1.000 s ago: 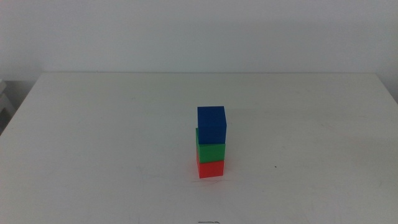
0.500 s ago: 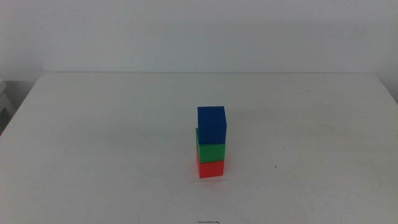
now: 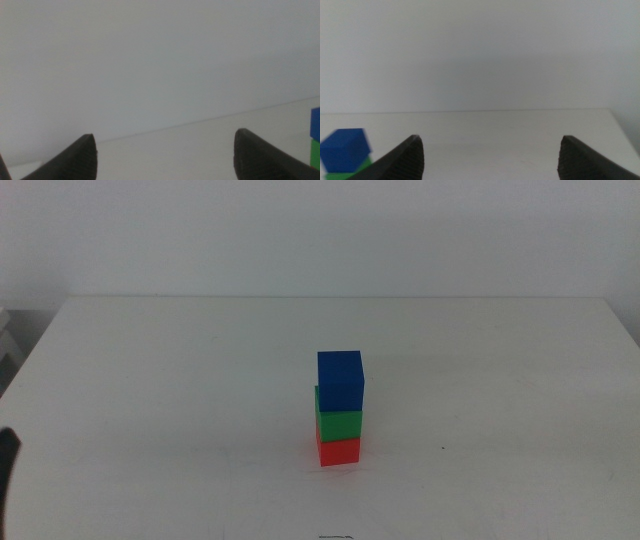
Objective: Stack red cubes first, then green, then blue cubes in a specific spot.
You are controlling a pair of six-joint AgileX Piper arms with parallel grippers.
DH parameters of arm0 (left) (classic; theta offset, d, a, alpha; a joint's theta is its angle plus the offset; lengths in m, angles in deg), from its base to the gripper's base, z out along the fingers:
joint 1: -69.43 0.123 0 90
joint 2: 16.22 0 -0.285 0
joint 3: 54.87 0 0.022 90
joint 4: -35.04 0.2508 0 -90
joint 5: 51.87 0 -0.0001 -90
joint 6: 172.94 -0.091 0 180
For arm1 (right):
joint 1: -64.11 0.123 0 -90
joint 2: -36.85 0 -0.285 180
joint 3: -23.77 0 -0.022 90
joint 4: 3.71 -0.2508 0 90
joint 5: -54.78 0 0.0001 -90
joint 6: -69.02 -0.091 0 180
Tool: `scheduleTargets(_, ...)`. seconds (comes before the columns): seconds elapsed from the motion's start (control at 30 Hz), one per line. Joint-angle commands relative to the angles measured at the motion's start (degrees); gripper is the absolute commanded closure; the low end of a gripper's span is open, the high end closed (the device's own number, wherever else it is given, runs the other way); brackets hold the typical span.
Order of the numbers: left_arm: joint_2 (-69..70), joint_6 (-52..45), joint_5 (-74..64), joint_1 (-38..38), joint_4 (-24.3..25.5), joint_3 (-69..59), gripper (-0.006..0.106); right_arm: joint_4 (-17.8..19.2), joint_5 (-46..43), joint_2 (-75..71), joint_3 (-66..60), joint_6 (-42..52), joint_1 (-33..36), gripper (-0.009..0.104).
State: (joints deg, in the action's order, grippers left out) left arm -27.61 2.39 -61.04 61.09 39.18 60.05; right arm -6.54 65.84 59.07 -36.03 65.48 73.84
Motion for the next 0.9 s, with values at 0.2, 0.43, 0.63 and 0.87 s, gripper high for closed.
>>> scheduleTargets(0.2, 3.72, 0.05, 10.67, -0.10, -5.05, -7.90, 0.007, 0.08, -4.30, -12.33, -9.53, 0.53, -9.75, 0.008)
scheduleTargets(0.43, 5.53, 0.05, 9.16, 0.34, -7.99, -13.63, 0.007, -1.68, -4.55, -16.21, -16.22, 0.53, -10.90, 0.008)
scheduleTargets(0.63, 5.53, 0.05, 10.42, 3.33, -9.42, -13.71, 0.007, -2.70, -5.13, -16.28, -18.06, 0.53, -10.92, 0.008)
scheduleTargets(0.87, 5.53, 0.05, 9.79, 4.29, -9.42, -13.71, 0.007, -2.59, -5.99, -16.28, -18.06, 0.53, -11.00, 0.008)
